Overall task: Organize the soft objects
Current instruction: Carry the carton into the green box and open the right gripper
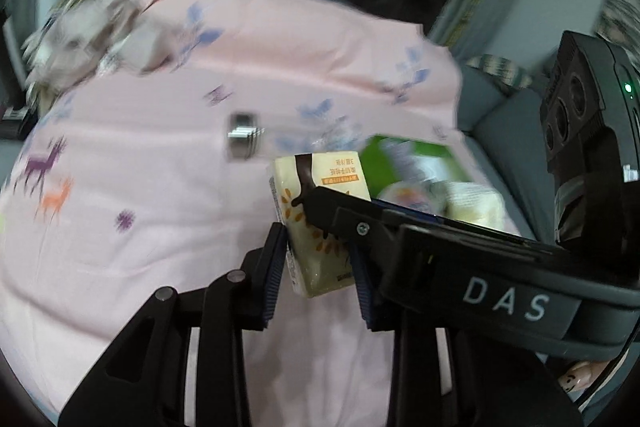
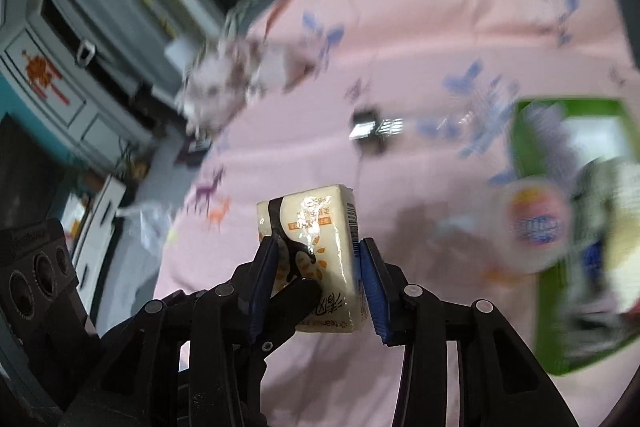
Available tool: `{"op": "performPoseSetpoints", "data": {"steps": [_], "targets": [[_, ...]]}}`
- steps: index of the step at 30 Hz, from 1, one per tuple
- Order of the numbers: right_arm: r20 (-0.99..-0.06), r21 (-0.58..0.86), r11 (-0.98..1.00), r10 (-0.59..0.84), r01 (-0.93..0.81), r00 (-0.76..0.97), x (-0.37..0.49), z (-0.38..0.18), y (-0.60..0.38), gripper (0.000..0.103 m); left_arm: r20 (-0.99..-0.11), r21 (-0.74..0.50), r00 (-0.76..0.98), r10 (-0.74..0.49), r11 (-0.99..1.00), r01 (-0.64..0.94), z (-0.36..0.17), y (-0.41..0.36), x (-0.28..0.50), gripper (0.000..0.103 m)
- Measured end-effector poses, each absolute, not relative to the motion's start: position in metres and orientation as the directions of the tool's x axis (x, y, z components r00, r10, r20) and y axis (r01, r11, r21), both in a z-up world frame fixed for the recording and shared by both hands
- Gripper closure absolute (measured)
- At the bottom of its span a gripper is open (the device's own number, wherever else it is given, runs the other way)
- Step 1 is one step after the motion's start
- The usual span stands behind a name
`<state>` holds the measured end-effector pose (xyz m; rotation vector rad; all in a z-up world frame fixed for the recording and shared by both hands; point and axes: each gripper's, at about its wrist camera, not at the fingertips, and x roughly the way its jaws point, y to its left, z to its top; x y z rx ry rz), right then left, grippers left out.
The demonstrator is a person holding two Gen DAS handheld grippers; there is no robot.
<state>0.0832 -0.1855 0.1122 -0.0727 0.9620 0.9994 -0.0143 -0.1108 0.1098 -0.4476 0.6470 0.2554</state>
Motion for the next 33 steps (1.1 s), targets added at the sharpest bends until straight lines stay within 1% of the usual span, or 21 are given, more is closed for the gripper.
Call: {"op": "performPoseSetpoints", "data": {"steps": [2,5,10,14,17,23,25,27,29,31,33], "targets": [[-0.676,0.339,0.608,0.688,-0.718,0.264,0.092,0.131,-0.215,0.059,-0.606,-0.305,0.793,0.060,0.903,-0.301,0.123,-0.132,0.003,0.074],[-0.645,0.328,0.666,0.676,-0.670,0.356,0.108,0.146,-0.257,0.059,-0.603,-0.301,0.798,-0.014,0.930,-0.211,0.132,-0.160,0.031,0.074],[-0.620,0.363,0.740,0.645,-0.566,0.446,0.141,0.148,-0.311,0.059,-0.607,-0.297,0.788,-0.102,0.949,-0.106,0.129,-0.204,0.075,0.074],[-0.652,0.398,0.786,0.605,-0.473,0.458,0.170,0.127,-0.335,0.059,-0.651,-0.287,0.746,-0.137,0.955,-0.075,0.112,-0.229,0.107,0.074],[-0.675,0.405,0.811,0.576,-0.422,0.461,0.183,0.115,-0.344,0.059,-0.676,-0.305,0.718,-0.165,0.950,-0.069,0.097,-0.237,0.124,0.074],[-0.745,0.424,0.850,0.524,-0.314,0.412,0.205,0.083,-0.364,0.058,-0.741,-0.247,0.657,-0.139,0.966,-0.075,0.076,-0.252,0.150,0.072],[-0.761,0.416,0.861,0.505,-0.292,0.406,0.208,0.079,-0.364,0.053,-0.750,-0.236,0.649,-0.131,0.969,-0.076,0.074,-0.254,0.153,0.065],[-0.757,0.425,0.860,0.509,-0.283,0.410,0.209,0.078,-0.367,0.039,-0.760,-0.220,0.641,-0.104,0.970,-0.103,0.073,-0.251,0.155,0.045],[-0.749,0.417,0.868,0.497,-0.270,0.439,0.206,0.082,-0.371,0.036,-0.756,-0.218,0.648,-0.095,0.969,-0.112,0.075,-0.248,0.153,0.038],[-0.750,0.398,0.880,0.474,-0.257,0.461,0.204,0.086,-0.375,0.035,-0.751,-0.216,0.654,-0.097,0.971,-0.105,0.079,-0.248,0.150,0.036],[-0.746,0.381,0.891,0.454,-0.247,0.487,0.201,0.091,-0.379,0.033,-0.746,-0.206,0.660,-0.090,0.973,-0.100,0.085,-0.250,0.144,0.028]]}}
